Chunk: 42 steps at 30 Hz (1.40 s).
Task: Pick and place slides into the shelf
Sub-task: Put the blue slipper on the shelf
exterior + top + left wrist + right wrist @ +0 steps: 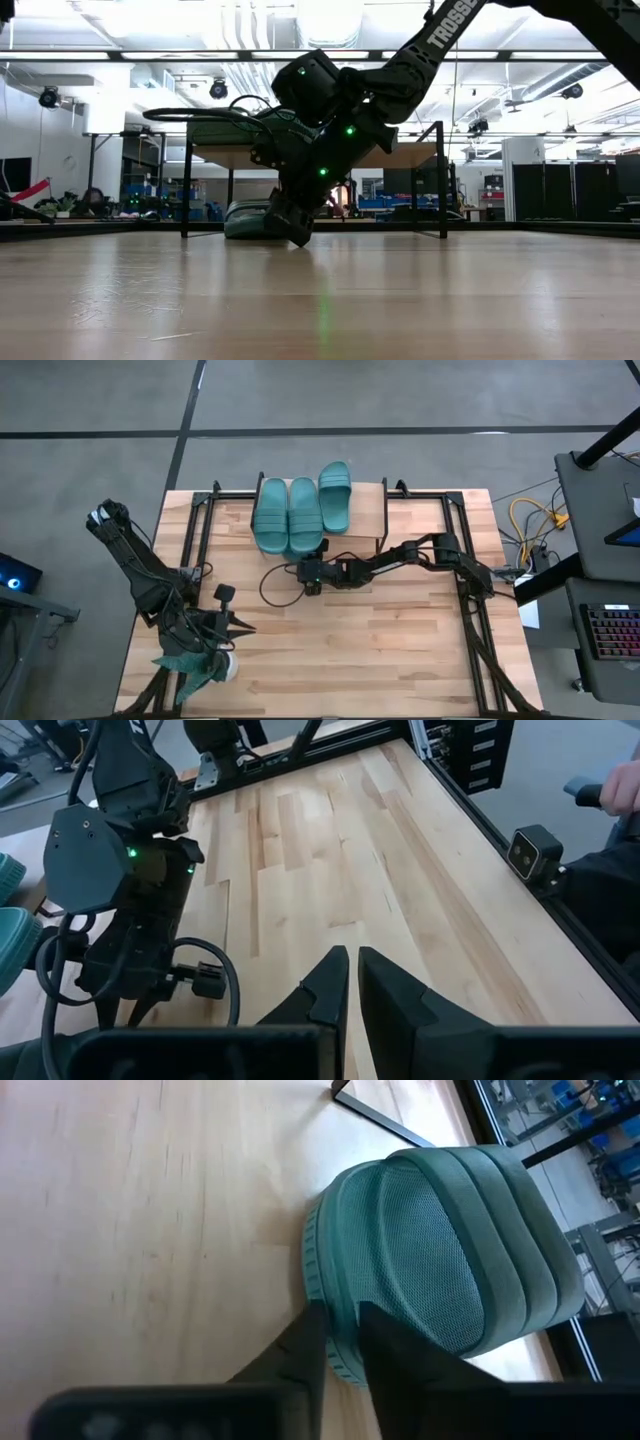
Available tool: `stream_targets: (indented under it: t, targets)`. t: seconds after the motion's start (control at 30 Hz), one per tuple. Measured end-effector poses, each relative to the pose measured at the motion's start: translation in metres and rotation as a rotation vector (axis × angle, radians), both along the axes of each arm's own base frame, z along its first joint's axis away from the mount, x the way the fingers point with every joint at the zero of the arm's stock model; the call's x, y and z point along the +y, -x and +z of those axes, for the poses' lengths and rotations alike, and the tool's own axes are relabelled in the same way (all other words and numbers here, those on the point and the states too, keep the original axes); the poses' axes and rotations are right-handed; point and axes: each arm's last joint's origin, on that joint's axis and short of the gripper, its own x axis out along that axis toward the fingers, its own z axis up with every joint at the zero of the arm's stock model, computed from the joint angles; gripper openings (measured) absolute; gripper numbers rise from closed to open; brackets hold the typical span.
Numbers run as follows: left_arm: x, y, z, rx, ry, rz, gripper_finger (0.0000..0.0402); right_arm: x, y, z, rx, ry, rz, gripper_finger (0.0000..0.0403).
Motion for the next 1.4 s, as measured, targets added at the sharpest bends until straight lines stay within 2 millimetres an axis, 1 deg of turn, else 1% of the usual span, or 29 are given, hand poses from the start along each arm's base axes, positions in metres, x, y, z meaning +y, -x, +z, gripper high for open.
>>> stream_targets:
  t: [0.1,0.2,0.53,0.8,1.13,1.27,1.4]
  targets:
    - [0.0,0.0,0.0,0.004,0.003,-0.008,0.0013,0.003,0.0,0.0,0.004,-0.001,0.007,0.0032]
    - [0.0,0.0,0.0,0.005,0.003,-0.008,0.0013,0.008,0.0,0.0,0.007,0.002,0.018,0.0014]
    - [0.0,0.0,-0.001,0.006,0.001,-0.009,0.0013,0.029,0.001,0.0,0.015,0.015,0.056,0.001]
    - [0.0,0.0,-0.002,0.008,0.0,-0.01,0.0013,0.062,0.007,0.004,0.048,-0.004,0.117,0.0009]
    - [0.0,0.0,-0.002,0.008,0.0,-0.009,0.0013,0.109,0.025,0.014,0.118,-0.044,0.173,0.0009]
    - [0.0,0.0,-0.002,0.009,0.0,-0.009,0.0013,0.127,0.034,0.021,0.127,-0.025,0.162,0.0009]
    - [0.0,0.0,-0.003,0.012,0.018,0.001,0.0013,0.14,0.046,0.037,0.13,-0.05,0.139,0.0009]
